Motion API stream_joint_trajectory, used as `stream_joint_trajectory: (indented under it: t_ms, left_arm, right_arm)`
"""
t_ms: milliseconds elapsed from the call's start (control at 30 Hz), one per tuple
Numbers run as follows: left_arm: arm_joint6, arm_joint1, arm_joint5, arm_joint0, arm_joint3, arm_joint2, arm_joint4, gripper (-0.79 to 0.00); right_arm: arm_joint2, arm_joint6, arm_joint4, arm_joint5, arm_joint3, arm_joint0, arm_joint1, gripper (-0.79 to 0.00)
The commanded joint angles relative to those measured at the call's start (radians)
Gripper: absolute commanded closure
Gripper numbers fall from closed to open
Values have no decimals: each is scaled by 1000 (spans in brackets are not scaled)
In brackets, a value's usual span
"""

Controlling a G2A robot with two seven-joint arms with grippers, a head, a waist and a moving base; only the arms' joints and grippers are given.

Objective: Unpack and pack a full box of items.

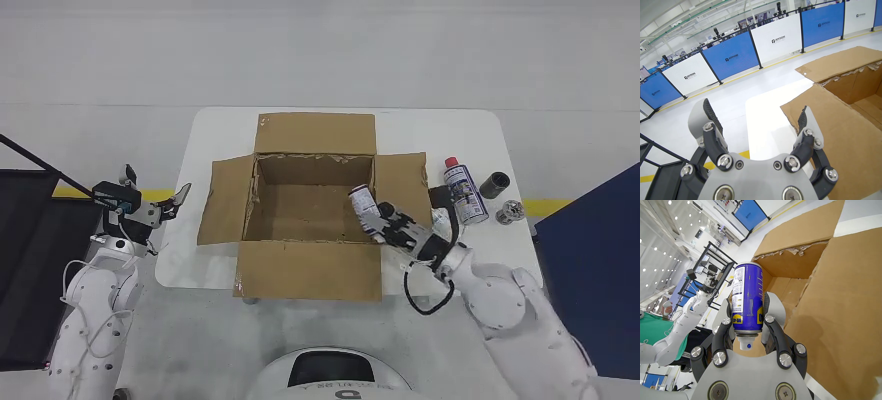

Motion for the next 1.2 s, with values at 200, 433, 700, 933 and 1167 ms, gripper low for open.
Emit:
stream_joint_trajectory:
  t_ms: [200,433,700,933,1167]
  left_arm:
    - [0,0,0,0,0,0,0,-785]
    - [0,0,0,0,0,0,0,-785]
    - [0,0,0,0,0,0,0,-785]
    - [0,0,0,0,0,0,0,-785]
    - [0,0,0,0,0,0,0,-785]
  right_arm:
    - [-253,4,-42,169,206,268,-50,0]
    - [-343,-47,-70,218,288,342,-79,0]
    - [-331,-93,-111,234,254,317,-82,-299]
    - [-274,-125,-122,184,186,244,-71,-785]
    - [-139,-142,-90,53,58,103,-45,-785]
